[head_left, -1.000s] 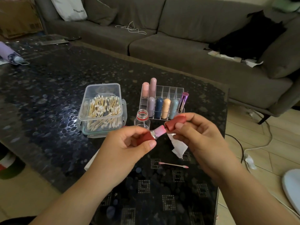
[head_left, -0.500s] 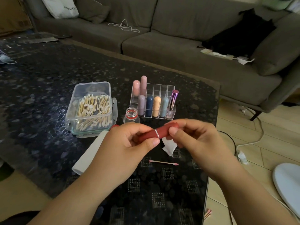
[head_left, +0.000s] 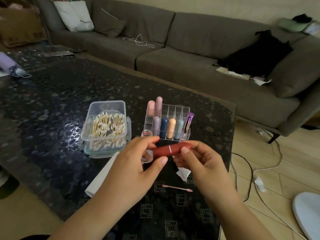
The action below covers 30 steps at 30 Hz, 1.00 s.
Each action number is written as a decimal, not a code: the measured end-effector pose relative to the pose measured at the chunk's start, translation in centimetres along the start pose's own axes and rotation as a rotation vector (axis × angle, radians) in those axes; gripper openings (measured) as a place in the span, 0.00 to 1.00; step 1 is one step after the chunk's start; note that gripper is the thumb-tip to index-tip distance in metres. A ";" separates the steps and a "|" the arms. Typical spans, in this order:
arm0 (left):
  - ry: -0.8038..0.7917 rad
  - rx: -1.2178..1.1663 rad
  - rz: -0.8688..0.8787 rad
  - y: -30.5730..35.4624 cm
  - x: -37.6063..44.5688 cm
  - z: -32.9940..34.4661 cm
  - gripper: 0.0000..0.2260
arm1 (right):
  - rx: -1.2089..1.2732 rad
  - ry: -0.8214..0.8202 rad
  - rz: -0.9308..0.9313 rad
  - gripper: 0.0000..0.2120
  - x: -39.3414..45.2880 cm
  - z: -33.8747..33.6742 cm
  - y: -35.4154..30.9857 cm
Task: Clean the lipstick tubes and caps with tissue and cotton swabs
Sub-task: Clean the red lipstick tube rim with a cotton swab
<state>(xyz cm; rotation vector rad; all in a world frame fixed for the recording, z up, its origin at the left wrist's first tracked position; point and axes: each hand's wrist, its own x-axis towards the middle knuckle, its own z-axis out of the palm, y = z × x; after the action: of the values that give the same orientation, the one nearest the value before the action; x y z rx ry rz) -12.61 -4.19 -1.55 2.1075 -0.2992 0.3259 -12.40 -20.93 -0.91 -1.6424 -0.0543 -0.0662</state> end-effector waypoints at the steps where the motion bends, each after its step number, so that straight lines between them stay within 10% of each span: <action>1: 0.031 0.013 0.010 0.1 0.3 -0.5 0.17 | -0.004 0.052 0.008 0.06 0.3 0.1 -0.3; 8: 0.082 0.279 0.115 0.6 5.2 -4.5 0.12 | -0.374 0.215 -0.136 0.03 5.6 0.1 -5.0; 18: -0.139 0.813 0.245 -2.9 12.7 -4.0 0.15 | -1.014 0.004 -0.115 0.09 17.5 1.1 -4.8; 30: -0.200 0.825 0.253 -5.9 12.7 -2.7 0.15 | -1.265 -0.133 -0.018 0.17 20.3 2.2 -2.5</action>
<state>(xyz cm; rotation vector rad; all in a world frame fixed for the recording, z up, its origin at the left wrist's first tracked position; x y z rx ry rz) 0.95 0.07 -0.35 2.9290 -0.6335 0.4368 7.67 -18.66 3.00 -2.9100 -0.1479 0.0050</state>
